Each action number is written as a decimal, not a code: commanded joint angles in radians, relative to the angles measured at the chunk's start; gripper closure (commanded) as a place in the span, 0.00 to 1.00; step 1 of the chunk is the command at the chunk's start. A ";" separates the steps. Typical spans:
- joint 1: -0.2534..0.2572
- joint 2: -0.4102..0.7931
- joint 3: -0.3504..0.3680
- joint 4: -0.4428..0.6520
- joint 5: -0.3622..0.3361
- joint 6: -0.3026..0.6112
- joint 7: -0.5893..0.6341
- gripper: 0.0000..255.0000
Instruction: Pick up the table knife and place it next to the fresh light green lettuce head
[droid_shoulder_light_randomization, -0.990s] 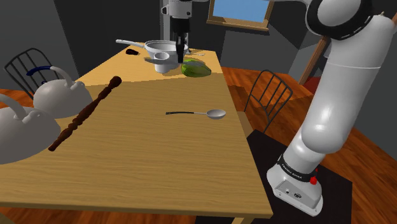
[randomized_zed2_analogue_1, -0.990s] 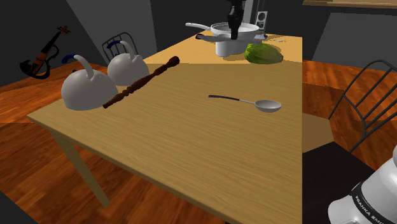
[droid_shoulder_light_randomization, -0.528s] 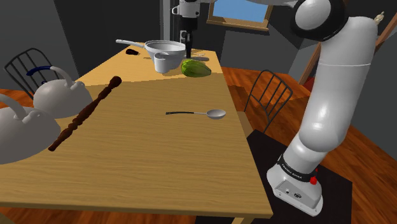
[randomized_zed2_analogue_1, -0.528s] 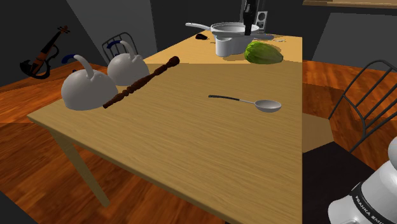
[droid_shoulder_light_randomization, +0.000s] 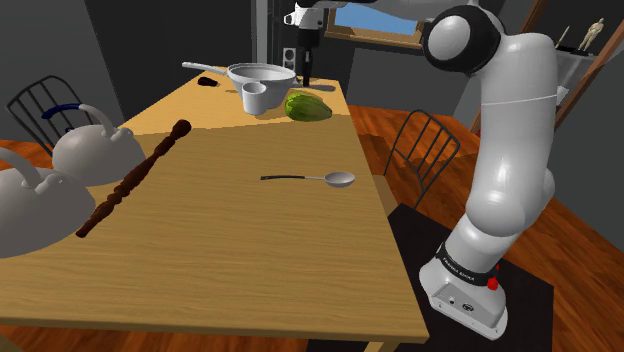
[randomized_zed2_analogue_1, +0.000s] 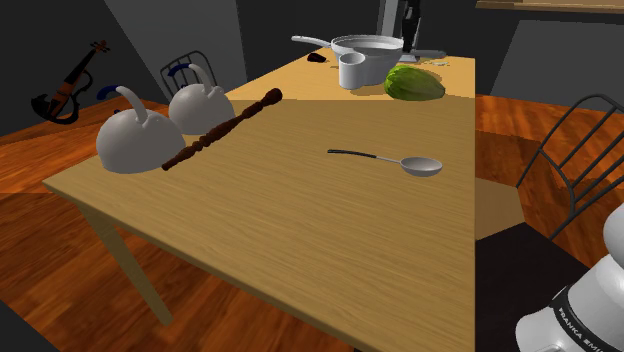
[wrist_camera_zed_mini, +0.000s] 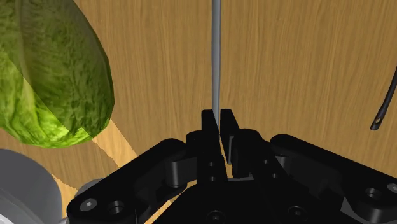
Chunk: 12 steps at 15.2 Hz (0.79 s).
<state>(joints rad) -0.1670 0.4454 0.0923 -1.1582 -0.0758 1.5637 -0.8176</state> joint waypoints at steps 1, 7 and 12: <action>-0.004 0.003 -0.001 -0.019 0.000 0.022 -0.004 1.00; -0.007 -0.013 -0.001 -0.125 0.001 0.112 -0.001 1.00; -0.009 -0.017 -0.002 -0.197 0.001 0.181 0.002 1.00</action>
<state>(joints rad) -0.1776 0.4282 0.0903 -1.3411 -0.0748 1.7294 -0.8187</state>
